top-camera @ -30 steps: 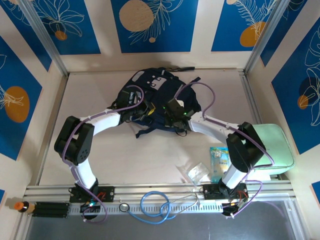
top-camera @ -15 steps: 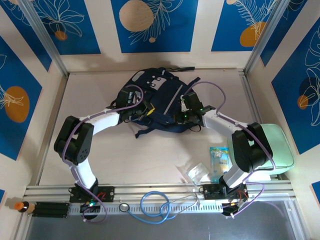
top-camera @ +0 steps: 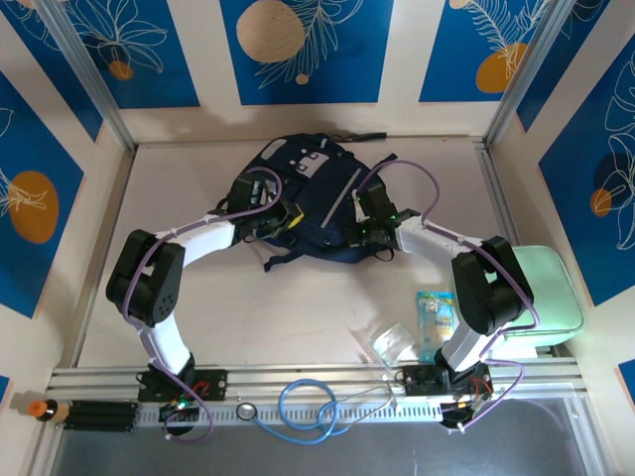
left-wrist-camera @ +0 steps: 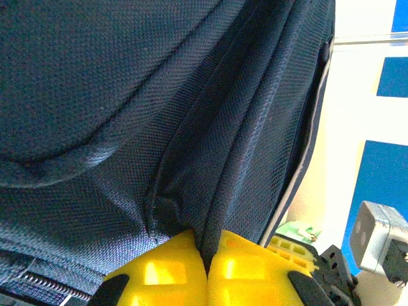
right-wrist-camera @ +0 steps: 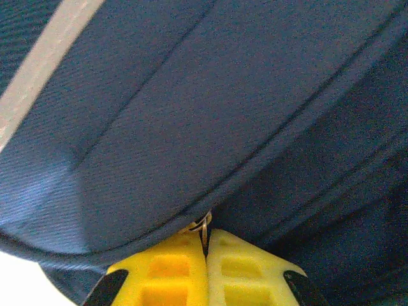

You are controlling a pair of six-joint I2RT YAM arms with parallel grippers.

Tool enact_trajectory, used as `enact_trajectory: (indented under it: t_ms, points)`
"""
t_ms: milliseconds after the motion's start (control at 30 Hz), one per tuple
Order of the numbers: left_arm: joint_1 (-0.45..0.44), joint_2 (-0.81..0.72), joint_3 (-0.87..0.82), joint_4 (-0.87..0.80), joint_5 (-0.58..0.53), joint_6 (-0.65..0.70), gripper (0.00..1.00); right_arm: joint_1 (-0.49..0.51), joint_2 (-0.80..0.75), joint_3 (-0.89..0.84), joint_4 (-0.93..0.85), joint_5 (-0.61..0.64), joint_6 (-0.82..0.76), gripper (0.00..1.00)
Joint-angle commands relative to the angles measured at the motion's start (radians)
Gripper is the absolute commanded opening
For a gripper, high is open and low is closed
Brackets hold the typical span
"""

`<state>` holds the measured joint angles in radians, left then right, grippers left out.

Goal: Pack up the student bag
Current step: Zip the student bag at the top-center of the table.

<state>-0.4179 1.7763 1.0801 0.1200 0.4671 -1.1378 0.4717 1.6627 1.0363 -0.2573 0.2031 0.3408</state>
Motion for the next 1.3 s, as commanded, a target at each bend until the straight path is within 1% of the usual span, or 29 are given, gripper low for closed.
enact_trajectory:
  t_ms: [0, 67, 100, 167, 200, 267, 333, 367, 433, 533, 667, 767, 900, 1033, 1267]
  points:
    - [0.036, -0.033, 0.013, -0.029, 0.018, 0.052, 0.0, -0.035, 0.009, 0.054, -0.037, 0.186, 0.042, 0.0]
    - [0.043, -0.039, 0.006, -0.055, 0.013, 0.064, 0.0, -0.042, 0.026, 0.087, -0.055, 0.142, 0.014, 0.0]
    - [0.045, -0.041, 0.004, -0.067, 0.013, 0.071, 0.0, -0.037, 0.033, 0.1, -0.056, 0.094, -0.02, 0.0]
    - [0.047, -0.049, 0.003, -0.107, 0.006, 0.09, 0.0, -0.011, 0.044, 0.125, -0.055, -0.046, -0.107, 0.0]
    - [0.051, -0.055, -0.002, -0.125, -0.004, 0.1, 0.05, 0.005, 0.049, 0.139, -0.061, -0.076, -0.128, 0.0]
    - [0.07, -0.085, -0.027, -0.162, -0.034, 0.113, 0.26, 0.048, 0.063, 0.167, -0.072, -0.144, -0.159, 0.0]
    - [0.099, -0.13, -0.071, -0.177, -0.062, 0.112, 0.43, 0.08, 0.078, 0.191, -0.071, -0.185, -0.161, 0.0]
    - [0.118, -0.16, -0.1, -0.183, -0.077, 0.106, 0.49, 0.095, 0.087, 0.207, -0.071, -0.207, -0.163, 0.0]
    - [0.148, -0.224, -0.153, -0.203, -0.103, 0.093, 0.54, 0.129, 0.113, 0.242, -0.07, -0.224, -0.162, 0.0]
    - [0.166, -0.319, -0.209, -0.278, -0.159, 0.084, 0.6, 0.181, 0.172, 0.316, -0.067, -0.252, -0.151, 0.0]
    - [0.169, -0.41, -0.277, -0.321, -0.2, 0.034, 0.61, 0.244, 0.26, 0.42, -0.053, -0.296, -0.116, 0.0]
    - [0.169, -0.45, -0.321, -0.284, -0.208, -0.015, 0.61, 0.289, 0.302, 0.477, -0.05, -0.317, -0.11, 0.0]
    - [0.169, -0.458, -0.329, -0.25, -0.222, -0.04, 0.59, 0.325, 0.323, 0.507, -0.048, -0.339, -0.107, 0.0]
    - [0.169, -0.424, -0.317, -0.197, -0.216, -0.056, 0.52, 0.34, 0.325, 0.508, -0.049, -0.349, -0.103, 0.0]
    - [0.169, -0.344, -0.277, -0.127, -0.199, -0.073, 0.33, 0.346, 0.32, 0.499, -0.061, -0.343, -0.101, 0.0]
